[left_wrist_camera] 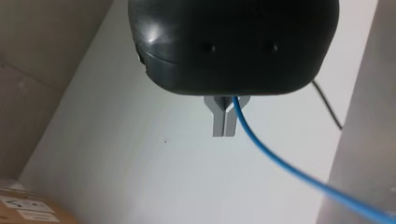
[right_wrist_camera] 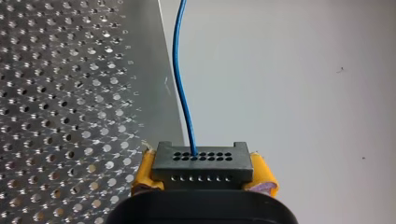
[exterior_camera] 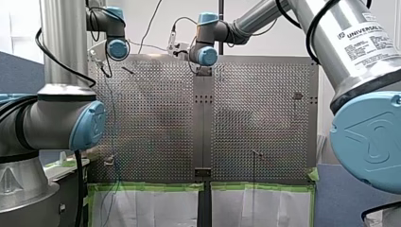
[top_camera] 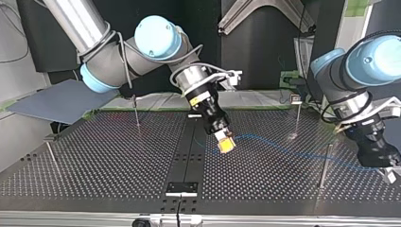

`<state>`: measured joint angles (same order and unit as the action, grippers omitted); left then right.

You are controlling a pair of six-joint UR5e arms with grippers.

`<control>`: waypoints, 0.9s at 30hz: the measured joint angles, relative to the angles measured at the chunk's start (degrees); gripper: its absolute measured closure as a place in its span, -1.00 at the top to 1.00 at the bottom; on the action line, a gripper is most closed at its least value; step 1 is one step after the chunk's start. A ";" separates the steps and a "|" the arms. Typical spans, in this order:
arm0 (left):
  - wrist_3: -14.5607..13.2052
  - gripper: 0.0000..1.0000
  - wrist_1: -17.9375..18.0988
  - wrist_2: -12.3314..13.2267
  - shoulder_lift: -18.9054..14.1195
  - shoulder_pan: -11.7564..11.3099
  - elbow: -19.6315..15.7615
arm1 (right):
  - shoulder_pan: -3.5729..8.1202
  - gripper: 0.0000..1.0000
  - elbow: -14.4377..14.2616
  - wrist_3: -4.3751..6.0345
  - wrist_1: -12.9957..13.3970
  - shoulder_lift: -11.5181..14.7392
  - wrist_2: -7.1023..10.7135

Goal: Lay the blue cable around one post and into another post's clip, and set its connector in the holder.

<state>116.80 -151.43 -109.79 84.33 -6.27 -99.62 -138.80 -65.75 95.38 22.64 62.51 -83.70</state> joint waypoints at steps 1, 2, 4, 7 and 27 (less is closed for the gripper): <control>0.47 -1.00 -0.03 0.66 0.05 -0.67 0.14 | 0.02 -1.00 0.38 0.00 -0.11 -0.13 0.01; 0.80 -1.00 -0.05 1.19 0.07 -1.20 0.21 | 0.02 -1.00 0.66 0.02 -0.19 -0.24 0.02; 1.51 -1.00 -0.10 2.38 0.09 -2.40 0.27 | -0.05 -1.00 1.46 0.05 -0.45 -0.62 0.11; 2.21 -1.00 -0.26 4.04 0.16 -4.06 0.29 | -0.18 -1.00 2.47 0.08 -0.92 -1.48 0.20; 0.28 -1.00 0.05 12.18 8.55 -6.75 0.29 | 0.82 -1.00 4.60 0.18 -0.45 -7.12 -0.78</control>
<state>117.08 -151.38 -97.60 92.88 -13.03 -99.33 -137.98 -61.15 95.55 22.19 55.39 -84.49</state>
